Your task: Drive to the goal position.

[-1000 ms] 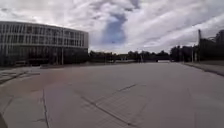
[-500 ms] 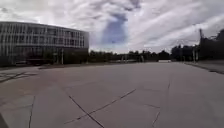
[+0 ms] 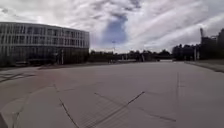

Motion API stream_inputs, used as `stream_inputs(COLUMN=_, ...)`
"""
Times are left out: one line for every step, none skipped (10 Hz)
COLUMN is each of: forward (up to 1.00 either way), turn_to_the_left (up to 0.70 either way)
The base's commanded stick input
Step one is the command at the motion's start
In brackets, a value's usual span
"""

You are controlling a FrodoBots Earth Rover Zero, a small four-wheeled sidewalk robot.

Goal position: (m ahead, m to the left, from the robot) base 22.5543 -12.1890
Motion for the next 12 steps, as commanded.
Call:
stream_inputs(forward=0.70, turn_to_the_left=0.01)
stream_inputs(forward=0.70, turn_to_the_left=0.01)
stream_inputs(forward=0.70, turn_to_the_left=0.01)
stream_inputs(forward=0.70, turn_to_the_left=0.01)
stream_inputs(forward=0.70, turn_to_the_left=0.01)
stream_inputs(forward=0.70, turn_to_the_left=0.01)
stream_inputs(forward=0.70, turn_to_the_left=0.01)
stream_inputs(forward=0.70, turn_to_the_left=0.01)
stream_inputs(forward=0.70, turn_to_the_left=0.01)
stream_inputs(forward=0.70, turn_to_the_left=0.01)
stream_inputs(forward=0.70, turn_to_the_left=0.01)
stream_inputs(forward=0.70, turn_to_the_left=0.01)
